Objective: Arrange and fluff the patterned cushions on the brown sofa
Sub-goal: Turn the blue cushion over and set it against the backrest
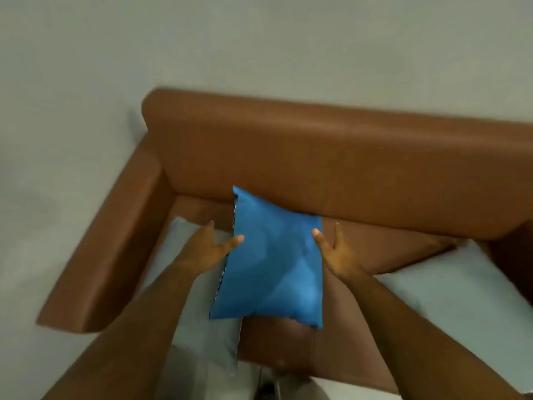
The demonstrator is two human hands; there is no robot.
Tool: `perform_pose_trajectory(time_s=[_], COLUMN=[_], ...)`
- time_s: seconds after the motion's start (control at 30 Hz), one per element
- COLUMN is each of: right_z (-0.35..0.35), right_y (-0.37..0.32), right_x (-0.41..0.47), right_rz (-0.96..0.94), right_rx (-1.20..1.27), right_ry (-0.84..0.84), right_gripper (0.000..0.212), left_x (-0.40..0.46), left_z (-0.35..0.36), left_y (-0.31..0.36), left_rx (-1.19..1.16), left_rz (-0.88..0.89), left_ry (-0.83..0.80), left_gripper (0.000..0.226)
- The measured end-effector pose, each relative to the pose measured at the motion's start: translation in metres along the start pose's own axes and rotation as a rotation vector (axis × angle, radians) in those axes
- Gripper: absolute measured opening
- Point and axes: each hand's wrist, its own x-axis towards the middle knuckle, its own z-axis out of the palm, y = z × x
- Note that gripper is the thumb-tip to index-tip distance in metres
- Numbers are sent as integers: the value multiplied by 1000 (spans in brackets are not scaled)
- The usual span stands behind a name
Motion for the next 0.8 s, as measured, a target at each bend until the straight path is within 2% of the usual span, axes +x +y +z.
perform_pose_trajectory(time_s=[0.07,0.1,0.23,0.33,0.5,0.6,0.7,0.8], right_z=[22,31,84,114,117,106,67,4], right_y=[33,51,145,190,177,167,147,125], right_x=[18,25,46,45,55,63,67,68], right_rz=[45,84,247,296,405,423,409,378], right_rx=[54,78,125,230,349,335,315,259], right_ry=[-21,-38,-85,-51,-2,32,12,-4], right_gripper=[82,86,78,79,55,53,34,38], left_x=[13,13,35,41,64,66,70,82], left_z=[30,44,110,133,139,140,132,119], left_y=[-7,-11,-56,-67,-65,-61,-40,-11], left_rx=[-75,-93,-20,49,50,17,-122,-275], left_rz=[-52,-47,-166,-212,-218,-238,-265,-325], left_ry=[-45,-65,-104,-57,66,83,74,29], left_gripper=[83,78,109,110,117,119,98,84])
